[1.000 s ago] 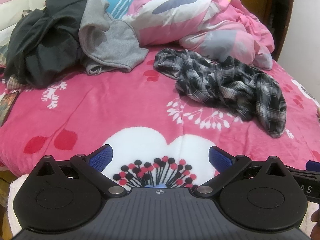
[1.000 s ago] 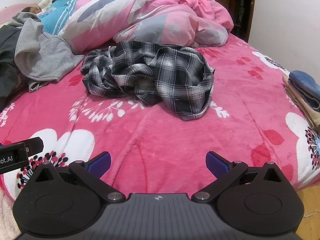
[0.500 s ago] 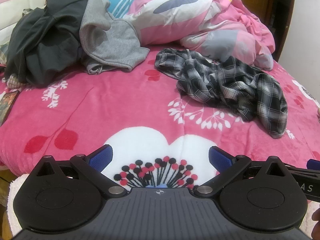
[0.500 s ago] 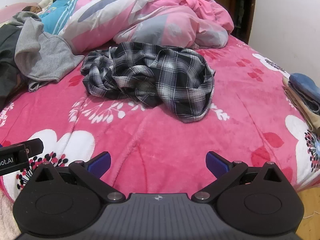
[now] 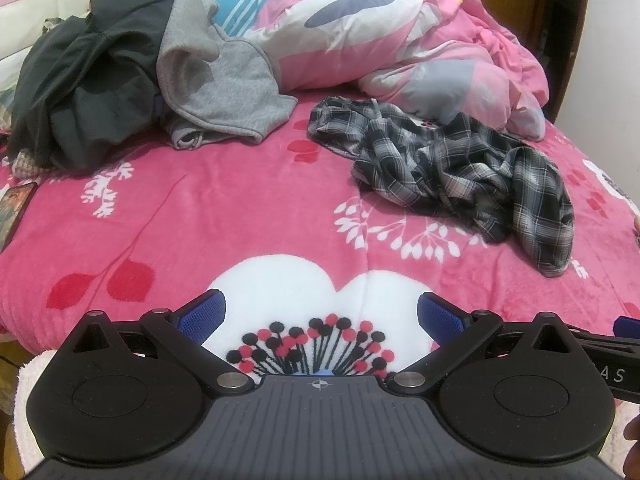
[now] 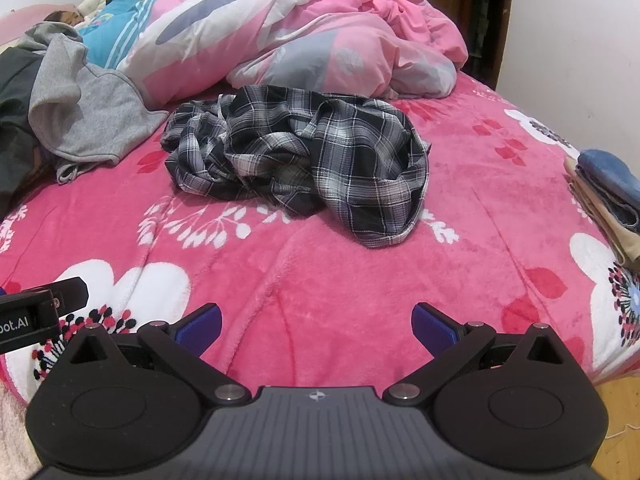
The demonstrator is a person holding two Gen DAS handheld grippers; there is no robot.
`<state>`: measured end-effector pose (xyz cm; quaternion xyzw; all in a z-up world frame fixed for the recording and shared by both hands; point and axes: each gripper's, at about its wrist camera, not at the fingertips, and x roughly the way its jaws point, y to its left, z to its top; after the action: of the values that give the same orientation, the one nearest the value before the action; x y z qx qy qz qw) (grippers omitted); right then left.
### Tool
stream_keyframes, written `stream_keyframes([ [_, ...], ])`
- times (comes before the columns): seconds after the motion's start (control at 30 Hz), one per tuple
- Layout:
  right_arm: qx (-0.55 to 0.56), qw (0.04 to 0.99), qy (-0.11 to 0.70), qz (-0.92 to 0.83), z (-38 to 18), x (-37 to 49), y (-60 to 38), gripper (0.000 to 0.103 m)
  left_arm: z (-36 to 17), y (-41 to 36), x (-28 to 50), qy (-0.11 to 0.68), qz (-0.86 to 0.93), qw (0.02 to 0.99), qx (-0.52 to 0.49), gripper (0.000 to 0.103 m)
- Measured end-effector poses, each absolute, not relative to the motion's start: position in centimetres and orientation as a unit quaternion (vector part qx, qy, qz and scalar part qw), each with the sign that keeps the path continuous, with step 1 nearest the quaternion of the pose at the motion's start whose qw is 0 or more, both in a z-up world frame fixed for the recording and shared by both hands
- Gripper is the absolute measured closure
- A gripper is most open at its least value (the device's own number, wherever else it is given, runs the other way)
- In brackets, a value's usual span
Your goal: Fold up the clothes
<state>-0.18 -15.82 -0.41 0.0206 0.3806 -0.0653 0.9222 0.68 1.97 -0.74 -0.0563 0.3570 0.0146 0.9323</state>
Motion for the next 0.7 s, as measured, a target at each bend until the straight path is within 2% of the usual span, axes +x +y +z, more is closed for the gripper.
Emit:
stream_keyframes([
  [0.7,0.039,0.925,0.373,-0.062,-1.22,0.29,-16.72,0.000,-1.50,2.45,1.50,0.348,0.008,0.935,-0.069,0.000],
])
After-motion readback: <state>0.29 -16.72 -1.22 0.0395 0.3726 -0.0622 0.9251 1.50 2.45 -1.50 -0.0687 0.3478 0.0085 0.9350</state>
